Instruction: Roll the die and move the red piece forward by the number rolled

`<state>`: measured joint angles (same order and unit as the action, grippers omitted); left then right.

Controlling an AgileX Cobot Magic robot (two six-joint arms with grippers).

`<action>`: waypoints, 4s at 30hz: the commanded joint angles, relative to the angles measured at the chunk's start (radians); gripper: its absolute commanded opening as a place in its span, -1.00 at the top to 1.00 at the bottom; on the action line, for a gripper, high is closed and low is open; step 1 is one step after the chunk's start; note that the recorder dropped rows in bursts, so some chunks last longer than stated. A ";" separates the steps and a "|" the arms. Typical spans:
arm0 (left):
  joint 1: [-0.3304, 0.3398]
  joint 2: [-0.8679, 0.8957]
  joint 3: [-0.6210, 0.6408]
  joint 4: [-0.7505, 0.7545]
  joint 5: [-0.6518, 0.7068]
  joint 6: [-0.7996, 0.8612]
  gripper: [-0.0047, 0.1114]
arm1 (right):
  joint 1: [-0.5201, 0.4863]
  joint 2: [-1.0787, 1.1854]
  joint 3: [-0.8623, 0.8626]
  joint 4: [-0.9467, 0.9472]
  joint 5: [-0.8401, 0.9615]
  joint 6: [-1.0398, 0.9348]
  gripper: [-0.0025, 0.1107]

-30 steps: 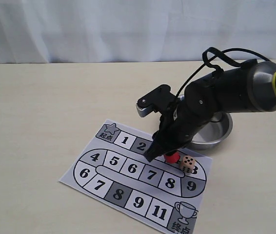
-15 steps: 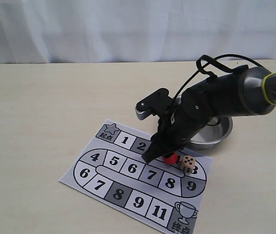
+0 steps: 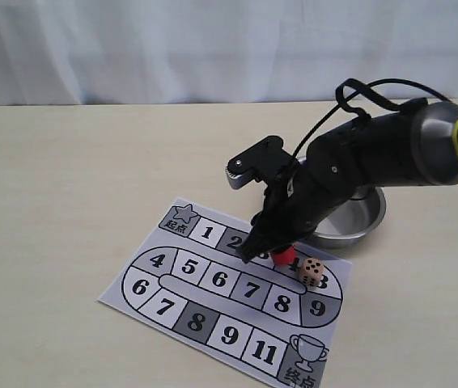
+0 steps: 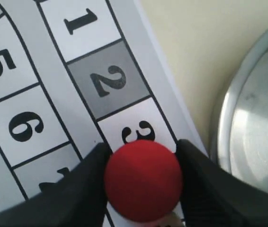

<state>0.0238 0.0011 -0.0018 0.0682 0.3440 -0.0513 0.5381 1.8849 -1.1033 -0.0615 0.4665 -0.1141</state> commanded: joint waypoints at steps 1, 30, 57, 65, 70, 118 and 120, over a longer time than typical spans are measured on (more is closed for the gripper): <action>0.000 -0.001 0.002 0.000 -0.012 -0.006 0.92 | -0.006 -0.059 0.004 -0.006 0.053 0.026 0.88; 0.000 -0.001 0.002 0.000 -0.012 -0.006 0.92 | -0.155 -0.318 0.549 -0.051 -0.535 0.175 0.88; 0.000 -0.001 0.002 0.000 -0.012 -0.006 0.92 | -0.155 -0.108 0.562 -0.051 -0.755 0.161 0.83; 0.000 -0.001 0.002 0.000 -0.012 -0.006 0.92 | -0.155 -0.108 0.562 -0.051 -0.753 0.227 -0.08; 0.000 -0.001 0.002 0.000 -0.012 -0.006 0.92 | -0.155 -0.110 0.562 -0.050 -0.757 0.234 -0.21; 0.000 -0.001 0.002 0.000 -0.012 -0.006 0.92 | -0.536 -0.468 0.198 0.103 0.242 -0.005 0.88; 0.000 -0.001 0.002 0.000 -0.012 -0.006 0.92 | -0.536 -0.468 0.198 0.103 0.241 -0.007 0.88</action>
<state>0.0238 0.0011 -0.0018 0.0682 0.3440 -0.0513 0.0047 1.4242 -0.8983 0.0317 0.7162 -0.0889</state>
